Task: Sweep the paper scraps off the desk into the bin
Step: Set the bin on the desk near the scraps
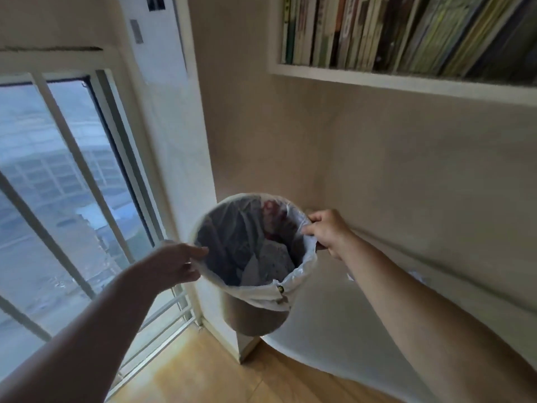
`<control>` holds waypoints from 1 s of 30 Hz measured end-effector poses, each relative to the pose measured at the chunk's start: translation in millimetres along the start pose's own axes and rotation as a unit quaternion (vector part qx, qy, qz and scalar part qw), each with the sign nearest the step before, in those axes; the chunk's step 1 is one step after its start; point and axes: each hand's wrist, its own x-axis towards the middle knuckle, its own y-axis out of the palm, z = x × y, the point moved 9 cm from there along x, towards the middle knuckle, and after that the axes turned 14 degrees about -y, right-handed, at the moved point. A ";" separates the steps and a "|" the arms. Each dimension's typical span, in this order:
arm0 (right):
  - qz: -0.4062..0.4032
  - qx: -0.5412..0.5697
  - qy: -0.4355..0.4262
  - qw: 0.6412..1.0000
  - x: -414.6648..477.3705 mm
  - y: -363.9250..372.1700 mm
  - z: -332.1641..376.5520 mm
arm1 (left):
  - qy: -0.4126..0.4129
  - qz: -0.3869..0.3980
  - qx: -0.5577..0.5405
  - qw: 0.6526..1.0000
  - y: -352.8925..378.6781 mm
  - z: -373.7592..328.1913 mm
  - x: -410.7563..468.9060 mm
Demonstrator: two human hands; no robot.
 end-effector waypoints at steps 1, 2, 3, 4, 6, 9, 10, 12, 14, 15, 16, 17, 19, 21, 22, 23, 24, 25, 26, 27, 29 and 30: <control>-0.007 -0.013 0.002 1.000 8.3 -10.6 -5.4 | -0.004 -0.004 -0.002 1.000 11.3 -2.7 9.3; -0.012 -0.027 0.003 1.000 17.2 -20.8 -11.0 | -0.009 -0.005 -0.007 1.000 22.3 -5.2 19.2; -0.015 -0.039 0.004 0.999 26.1 -29.7 -17.3 | -0.013 -0.006 -0.011 1.000 32.2 -7.5 28.8; -0.016 -0.050 0.007 0.999 34.9 -37.5 -24.4 | -0.015 -0.010 -0.012 1.000 41.1 -9.7 38.1; -0.008 -0.070 0.016 0.997 51.5 -49.2 -39.2 | -0.015 -0.022 -0.017 1.000 56.6 -13.2 54.1; 0.003 -0.080 0.032 0.996 72.5 -59.7 -60.7 | -0.016 -0.035 -0.034 0.999 75.7 -13.9 76.7; 0.006 -0.081 0.034 0.996 77.7 -61.9 -66.7 | -0.016 -0.040 -0.037 0.998 80.4 -12.8 82.9; 0.010 -0.079 0.035 0.996 85.9 -64.2 -76.2 | -0.019 -0.048 -0.036 0.998 88.4 -9.9 91.8; 0.008 -0.069 0.041 0.997 91.0 -64.0 -85.2 | -0.018 -0.054 -0.027 0.998 93.5 -9.6 95.1; 0.010 -0.064 0.043 0.997 92.1 -63.4 -88.5 | -0.014 -0.056 -0.022 0.998 94.9 -11.0 95.6; 0.012 -0.061 0.045 0.997 92.5 -63.1 -90.6 | -0.009 -0.058 -0.015 0.998 95.7 -13.5 95.2; 0.013 -0.057 0.045 0.997 92.4 -63.4 -92.5 | -0.005 -0.058 -0.004 0.998 97.0 -15.9 93.3; 0.013 -0.048 0.040 0.998 88.6 -64.9 -91.2 | 0.001 -0.062 0.026 0.998 99.0 -20.6 85.4; -0.004 -0.042 0.032 0.999 79.9 -71.5 -83.5 | 0.020 -0.101 0.074 0.992 95.2 -29.5 75.7; -0.022 -0.042 0.025 0.999 73.5 -77.7 -78.5 | 0.044 -0.141 0.099 0.984 89.7 -37.1 68.9; -0.044 -0.041 0.017 0.998 66.2 -85.3 -74.3 | 0.071 -0.193 0.119 0.971 82.1 -46.6 59.3; -0.066 -0.040 0.011 0.997 57.0 -93.6 -71.5 | 0.101 -0.247 0.134 0.954 75.4 -56.8 46.4; -0.086 -0.037 0.008 0.996 45.3 -101.7 -69.6 | 0.128 -0.288 0.144 0.938 72.1 -65.6 32.0; -0.104 -0.033 0.007 0.994 32.1 -109.7 -69.1 | 0.154 -0.297 0.143 0.932 74.7 -72.4 18.5; -0.121 -0.030 0.005 0.992 18.0 -117.1 -69.5 | 0.178 -0.275 0.132 0.936 83.1 -77.8 6.5; -0.149 -0.021 0.004 0.989 -12.0 -130.6 -71.8 | 0.212 -0.188 0.096 0.954 109.8 -81.7 -16.1; -0.160 -0.015 0.005 0.987 -27.2 -136.4 -74.3 | 0.217 -0.139 0.080 0.963 126.5 -80.3 -27.4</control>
